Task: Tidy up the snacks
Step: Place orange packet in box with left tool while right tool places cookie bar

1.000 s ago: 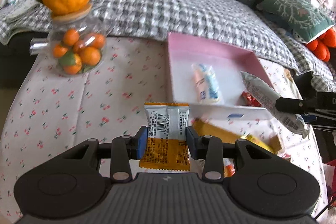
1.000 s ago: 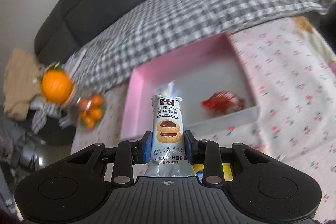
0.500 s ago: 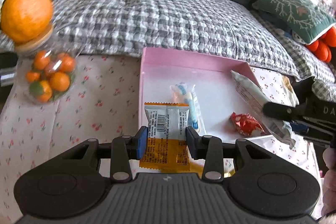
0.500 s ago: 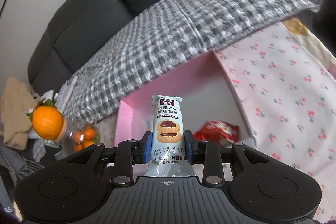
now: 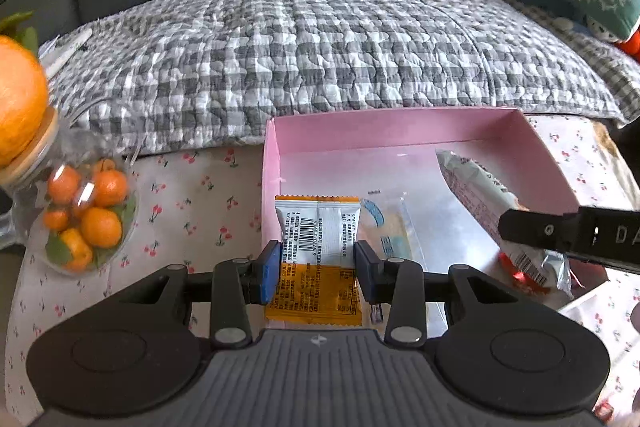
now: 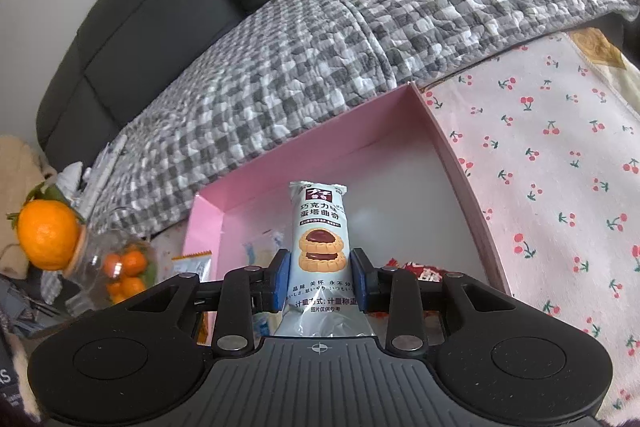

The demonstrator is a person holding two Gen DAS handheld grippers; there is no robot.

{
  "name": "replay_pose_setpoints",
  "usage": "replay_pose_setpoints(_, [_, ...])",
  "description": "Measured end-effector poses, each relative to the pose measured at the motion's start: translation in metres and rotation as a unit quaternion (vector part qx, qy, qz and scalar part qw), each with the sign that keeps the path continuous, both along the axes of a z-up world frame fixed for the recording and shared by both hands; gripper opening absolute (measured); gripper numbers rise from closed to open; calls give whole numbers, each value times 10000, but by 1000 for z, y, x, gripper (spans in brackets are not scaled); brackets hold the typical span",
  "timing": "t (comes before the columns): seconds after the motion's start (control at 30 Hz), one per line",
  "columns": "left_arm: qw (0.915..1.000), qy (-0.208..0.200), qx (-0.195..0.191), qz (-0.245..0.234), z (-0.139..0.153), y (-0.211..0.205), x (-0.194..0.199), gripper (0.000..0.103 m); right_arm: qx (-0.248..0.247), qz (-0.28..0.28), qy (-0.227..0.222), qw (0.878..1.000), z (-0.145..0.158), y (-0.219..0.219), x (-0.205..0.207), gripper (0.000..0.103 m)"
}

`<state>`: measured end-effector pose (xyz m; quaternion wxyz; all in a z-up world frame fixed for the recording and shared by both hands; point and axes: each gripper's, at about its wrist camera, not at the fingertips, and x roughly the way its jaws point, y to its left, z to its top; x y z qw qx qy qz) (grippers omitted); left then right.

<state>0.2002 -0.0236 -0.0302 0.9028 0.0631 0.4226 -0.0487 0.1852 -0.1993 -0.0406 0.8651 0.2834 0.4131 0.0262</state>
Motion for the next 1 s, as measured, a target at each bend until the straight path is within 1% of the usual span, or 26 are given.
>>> replay_pose_setpoints(0.17, [9999, 14, 102, -3, -7, -8, 12, 36, 60, -41, -67, 10000, -6, 0, 3, 32])
replay_pose_setpoints(0.33, [9998, -8, 194, -29, -11, -15, 22, 37, -11, 12, -165, 9999, -7, 3, 6, 33])
replay_pose_setpoints(0.4, [9998, -25, 172, -27, -11, -16, 25, 42, -73, 5, -179, 9998, -5, 4, 7, 35])
replay_pose_setpoints(0.43, [9998, -40, 186, -11, -11, -16, 25, 46, -81, -1, -162, 9998, -5, 3, 8, 42])
replay_pose_setpoints(0.47, [9998, -63, 209, -5, -10, -17, 25, 54, -62, -13, -159, 9999, -4, 2, 8, 48])
replay_pose_setpoints(0.5, [9997, -97, 227, -24, -10, -18, 25, 57, -48, -24, -174, 9998, -4, 1, 7, 57])
replay_pose_setpoints(0.53, [9996, -122, 245, -52, -9, -18, 24, 57, -47, -33, -193, 9998, -3, 1, 7, 60])
replay_pose_setpoints(0.67, [9994, -153, 290, -116, -7, -21, 18, 62, -56, -57, -131, 9999, -3, -3, 5, 60])
replay_pose_setpoints(0.77, [9996, -126, 225, -100, -3, -16, 11, 65, 72, -136, -72, 9999, -1, -7, -1, 64])
replay_pose_setpoints(0.83, [9997, -126, 177, -85, 2, -12, 4, 67, -15, -133, -43, 9999, 4, -8, -6, 64])
replay_pose_setpoints(0.87, [9998, -137, 152, -82, 4, -10, 1, 70, -97, -125, -54, 9999, 8, -8, -10, 65])
replay_pose_setpoints(0.93, [9998, -165, 94, -74, 8, -6, -6, 73, -209, -110, -81, 9997, 15, -7, -17, 72])
replay_pose_setpoints(1.0, [9998, -180, 27, -83, 11, -4, -13, 78, -258, -91, -91, 9996, 21, -6, -22, 73])
